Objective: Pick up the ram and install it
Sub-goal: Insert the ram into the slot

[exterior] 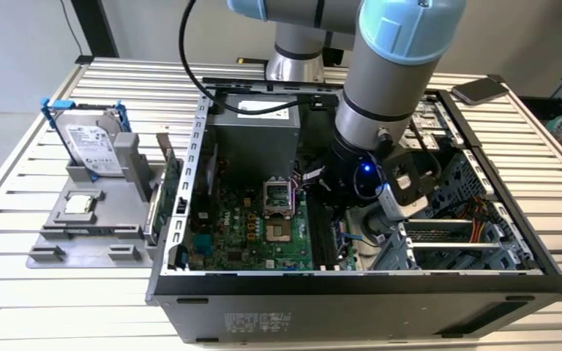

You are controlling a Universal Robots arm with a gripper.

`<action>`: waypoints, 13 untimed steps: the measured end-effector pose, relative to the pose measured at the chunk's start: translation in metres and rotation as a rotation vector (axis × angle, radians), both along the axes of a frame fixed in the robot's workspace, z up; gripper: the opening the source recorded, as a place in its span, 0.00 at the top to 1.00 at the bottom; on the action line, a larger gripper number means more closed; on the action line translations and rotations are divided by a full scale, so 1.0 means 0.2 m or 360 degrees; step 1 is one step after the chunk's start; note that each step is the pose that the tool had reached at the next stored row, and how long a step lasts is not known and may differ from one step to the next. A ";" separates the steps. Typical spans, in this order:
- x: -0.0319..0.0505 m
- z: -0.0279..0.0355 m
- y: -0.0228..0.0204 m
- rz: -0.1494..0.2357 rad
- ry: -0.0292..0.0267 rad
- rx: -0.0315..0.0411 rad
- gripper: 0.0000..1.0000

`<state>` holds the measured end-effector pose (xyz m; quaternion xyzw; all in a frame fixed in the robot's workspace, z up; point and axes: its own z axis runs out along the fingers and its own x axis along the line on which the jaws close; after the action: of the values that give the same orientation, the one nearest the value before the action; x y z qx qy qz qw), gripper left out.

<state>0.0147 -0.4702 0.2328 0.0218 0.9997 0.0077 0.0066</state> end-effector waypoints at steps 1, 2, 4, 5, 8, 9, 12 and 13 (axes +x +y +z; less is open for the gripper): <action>0.000 0.000 0.000 0.0000 0.00002 0.0000 1.00; 0.000 0.000 0.000 0.0000 0.00002 0.0000 1.00; 0.000 -0.005 0.000 0.0000 -0.00002 -0.0001 1.00; -0.001 -0.010 0.000 0.0001 -0.00014 -0.0006 1.00; -0.001 -0.023 0.001 0.0010 -0.00049 -0.0024 1.00; -0.001 -0.025 0.003 0.0014 -0.00051 -0.0034 1.00; -0.002 -0.032 0.003 0.0019 -0.00051 -0.0050 1.00; -0.003 -0.036 0.004 0.0019 -0.00051 -0.0053 1.00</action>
<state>0.0141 -0.4693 0.2255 0.0158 0.9998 -0.0088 0.0085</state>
